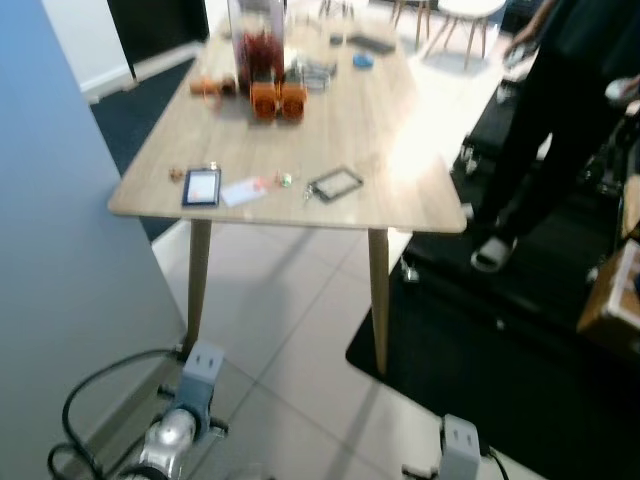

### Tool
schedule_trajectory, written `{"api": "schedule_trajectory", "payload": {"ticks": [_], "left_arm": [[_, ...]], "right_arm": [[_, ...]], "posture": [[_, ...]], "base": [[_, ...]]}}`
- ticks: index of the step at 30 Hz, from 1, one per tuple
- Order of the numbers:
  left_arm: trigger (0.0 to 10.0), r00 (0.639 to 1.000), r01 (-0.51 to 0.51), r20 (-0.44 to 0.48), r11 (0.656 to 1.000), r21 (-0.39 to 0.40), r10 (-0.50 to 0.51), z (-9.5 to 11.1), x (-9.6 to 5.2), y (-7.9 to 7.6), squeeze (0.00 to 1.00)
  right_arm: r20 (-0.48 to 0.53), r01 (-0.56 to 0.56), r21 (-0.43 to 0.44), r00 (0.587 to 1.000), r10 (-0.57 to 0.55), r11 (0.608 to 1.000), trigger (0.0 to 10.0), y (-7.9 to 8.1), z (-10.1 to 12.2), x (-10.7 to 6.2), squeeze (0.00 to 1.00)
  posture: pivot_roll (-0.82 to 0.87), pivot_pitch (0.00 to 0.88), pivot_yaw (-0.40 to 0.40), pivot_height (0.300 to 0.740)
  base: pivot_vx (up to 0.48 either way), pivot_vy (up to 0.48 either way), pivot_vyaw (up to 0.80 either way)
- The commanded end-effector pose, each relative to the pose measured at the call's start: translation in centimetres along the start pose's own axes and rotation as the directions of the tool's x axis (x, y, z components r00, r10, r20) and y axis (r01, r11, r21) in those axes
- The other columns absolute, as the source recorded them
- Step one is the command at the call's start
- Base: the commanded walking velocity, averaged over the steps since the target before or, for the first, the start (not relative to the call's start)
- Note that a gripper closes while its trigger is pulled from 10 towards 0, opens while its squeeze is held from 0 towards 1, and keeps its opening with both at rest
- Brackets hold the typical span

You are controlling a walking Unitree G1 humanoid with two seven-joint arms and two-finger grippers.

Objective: Hang keys on a hook

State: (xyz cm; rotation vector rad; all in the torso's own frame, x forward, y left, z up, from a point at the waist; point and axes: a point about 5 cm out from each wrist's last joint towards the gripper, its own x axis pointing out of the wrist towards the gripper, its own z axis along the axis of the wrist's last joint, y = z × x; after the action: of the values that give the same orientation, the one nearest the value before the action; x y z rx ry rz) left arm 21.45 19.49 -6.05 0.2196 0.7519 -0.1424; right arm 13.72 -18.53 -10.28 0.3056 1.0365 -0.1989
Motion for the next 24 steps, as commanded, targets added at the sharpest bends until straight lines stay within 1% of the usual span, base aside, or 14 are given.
{"api": "schedule_trajectory", "payload": {"ticks": [1,14,24], "left_arm": [[10.0,1.0,0.005,0.005,1.0,-0.002,-0.005,0.11,0.03,-0.06,0.0],[10.0,1.0,0.006,0.005,1.0,-0.008,-0.006,0.04,-0.01,-0.02,0.0],[10.0,1.0,0.004,0.004,1.0,-0.008,-0.004,-0.05,-0.04,-0.03,0.0]], "right_arm": [[-0.011,0.005,0.012,1.0,-0.005,1.0,10.0,-0.09,-0.48,-0.09,0.0],[-0.006,-0.006,-0.028,1.0,0.006,1.0,10.0,0.1,-0.28,-0.04,0.0],[-0.001,-0.008,-0.035,1.0,0.008,0.999,10.0,0.09,-0.13,-0.02,0.0]], "posture": [[0.09,0.048,-0.024,0.74],[0.09,0.046,-0.028,0.74],[0.09,0.038,-0.029,0.74]], "base": [[0.0,0.0,0.0],[0.0,0.0,0.0],[0.0,0.0,0.0]]}}
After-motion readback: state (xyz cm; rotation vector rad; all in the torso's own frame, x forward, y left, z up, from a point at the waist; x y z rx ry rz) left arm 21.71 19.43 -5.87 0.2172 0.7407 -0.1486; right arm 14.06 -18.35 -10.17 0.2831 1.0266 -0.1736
